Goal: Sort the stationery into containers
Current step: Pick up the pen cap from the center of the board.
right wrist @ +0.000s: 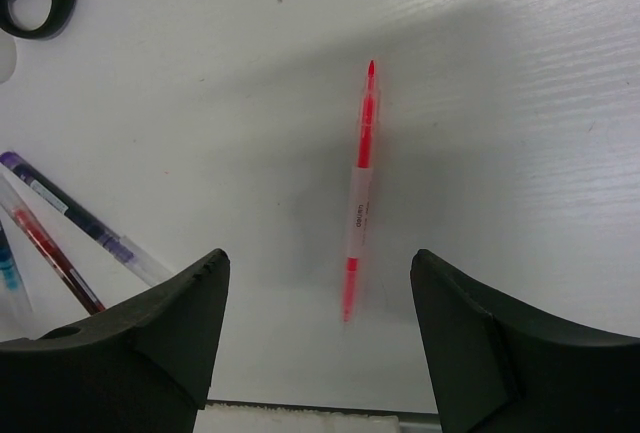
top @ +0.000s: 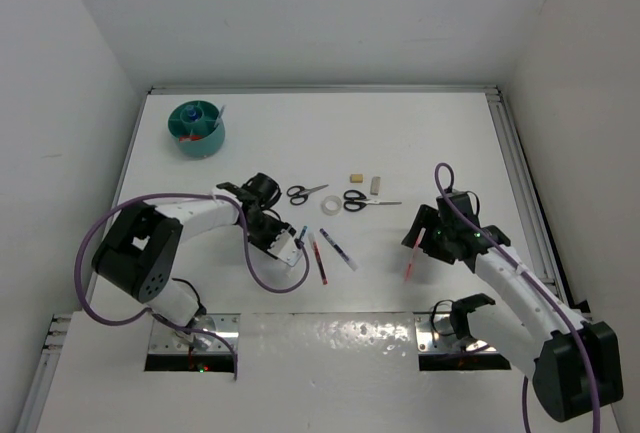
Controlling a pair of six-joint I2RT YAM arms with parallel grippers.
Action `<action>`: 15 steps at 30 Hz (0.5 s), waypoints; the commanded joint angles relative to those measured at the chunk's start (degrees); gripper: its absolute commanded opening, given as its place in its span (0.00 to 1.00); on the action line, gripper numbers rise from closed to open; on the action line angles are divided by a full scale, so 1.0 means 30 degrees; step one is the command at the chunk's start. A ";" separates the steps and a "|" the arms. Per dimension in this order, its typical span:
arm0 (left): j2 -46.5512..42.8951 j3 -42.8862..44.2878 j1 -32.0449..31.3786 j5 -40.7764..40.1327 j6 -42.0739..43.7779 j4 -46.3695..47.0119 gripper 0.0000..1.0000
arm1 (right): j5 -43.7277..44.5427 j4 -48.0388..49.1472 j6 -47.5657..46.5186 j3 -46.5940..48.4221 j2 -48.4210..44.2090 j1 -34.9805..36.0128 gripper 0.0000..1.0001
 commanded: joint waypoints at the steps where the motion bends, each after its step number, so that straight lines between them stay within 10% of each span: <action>1: 0.0154 -0.0237 -0.0428 -0.0046 -0.0216 0.0493 0.32 | -0.0120 0.0514 -0.0092 0.0202 -0.0379 -0.0102 0.71; 7: 0.0418 -0.0354 -0.0546 -0.0310 -0.0334 0.1167 0.16 | -0.0207 0.0312 -0.0122 0.0290 -0.0321 -0.0131 0.71; 15: 0.0505 -0.0238 -0.0108 -0.0633 -0.0304 0.1256 0.28 | 0.0085 0.0018 -0.0238 0.0583 -0.0643 -0.0189 0.71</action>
